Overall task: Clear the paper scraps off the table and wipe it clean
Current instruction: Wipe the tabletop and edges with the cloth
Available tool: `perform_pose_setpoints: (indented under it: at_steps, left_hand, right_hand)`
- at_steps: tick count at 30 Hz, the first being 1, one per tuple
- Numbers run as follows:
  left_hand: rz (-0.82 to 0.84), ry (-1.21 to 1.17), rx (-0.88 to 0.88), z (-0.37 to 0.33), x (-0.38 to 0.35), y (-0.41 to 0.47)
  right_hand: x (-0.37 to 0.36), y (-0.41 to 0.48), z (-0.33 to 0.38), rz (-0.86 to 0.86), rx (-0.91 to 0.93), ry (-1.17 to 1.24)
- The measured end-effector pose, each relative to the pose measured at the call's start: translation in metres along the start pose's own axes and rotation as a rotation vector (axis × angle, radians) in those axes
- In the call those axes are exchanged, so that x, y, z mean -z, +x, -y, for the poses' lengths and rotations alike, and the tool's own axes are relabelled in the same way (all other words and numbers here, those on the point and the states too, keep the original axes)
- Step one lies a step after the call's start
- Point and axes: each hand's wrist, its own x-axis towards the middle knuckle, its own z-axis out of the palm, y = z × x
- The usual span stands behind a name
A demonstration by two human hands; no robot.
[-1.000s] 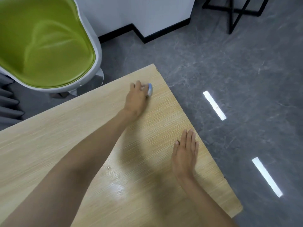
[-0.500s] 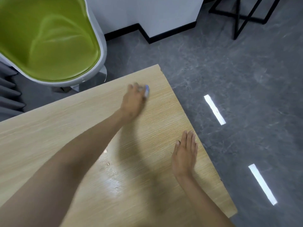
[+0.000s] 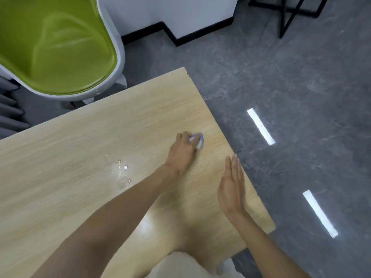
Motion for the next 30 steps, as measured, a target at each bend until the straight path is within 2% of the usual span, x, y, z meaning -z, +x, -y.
perform_pose_setpoints:
  at_steps: [2,3,6,9,11,13,15,17,18,20,21,24,25,26,28,30]
  left_hand:
    - [0.175,-0.048,-0.227,-0.037,-0.006,-0.046]
    - [0.272,-0.054,-0.287,-0.041,-0.009,-0.055]
    - [0.251,-0.028,-0.367,-0.01,0.001,-0.032]
    - [0.105,0.007,0.082,0.013,0.016,0.003]
    - [-0.034,0.035,0.239,0.003,0.015,0.006]
    - [-0.103,-0.07,0.336,-0.029,-0.001,-0.011]
    - [-0.028,-0.146,0.197,-0.065,-0.023,-0.046]
    - [0.13,-0.065,-0.111,-0.083,-0.033,-0.077]
    - [0.172,0.007,-0.267,-0.077,-0.036,-0.081]
    - [0.193,0.088,-0.375,-0.055,-0.02,-0.063]
    - [0.169,0.109,-0.325,-0.035,-0.01,-0.048]
    - [0.046,0.12,0.173,0.01,0.006,-0.002]
    - [-0.012,0.171,0.248,0.014,0.006,0.007]
    - [-0.073,0.12,0.317,0.002,0.005,0.011]
    - [-0.072,0.061,0.338,-0.03,-0.011,0.003]
    - [0.022,-0.017,0.102,-0.067,-0.027,-0.023]
  right_hand:
    - [0.001,-0.009,-0.007,-0.004,-0.02,0.012]
    - [0.004,-0.013,-0.01,0.002,-0.029,0.014]
    - [0.013,-0.019,-0.017,0.027,-0.033,0.027]
    - [0.023,-0.023,-0.028,0.041,-0.044,0.059]
    - [0.024,-0.028,-0.036,0.048,-0.058,0.074]
    - [0.023,-0.037,-0.043,0.063,-0.078,0.086]
    - [0.021,-0.045,-0.05,0.065,-0.109,0.098]
    - [0.02,-0.052,-0.055,0.073,-0.131,0.098]
    - [0.021,-0.055,-0.057,0.08,-0.136,0.098]
    - [0.024,-0.058,-0.062,0.1,-0.14,0.102]
    - [0.026,-0.058,-0.064,0.115,-0.138,0.101]
    - [0.027,-0.056,-0.073,0.129,-0.103,0.084]
    - [0.027,-0.055,-0.075,0.122,-0.095,0.079]
    - [0.026,-0.055,-0.076,0.116,-0.086,0.073]
    - [0.025,-0.058,-0.077,0.105,-0.066,0.061]
    - [0.024,-0.061,-0.075,0.091,-0.04,0.057]
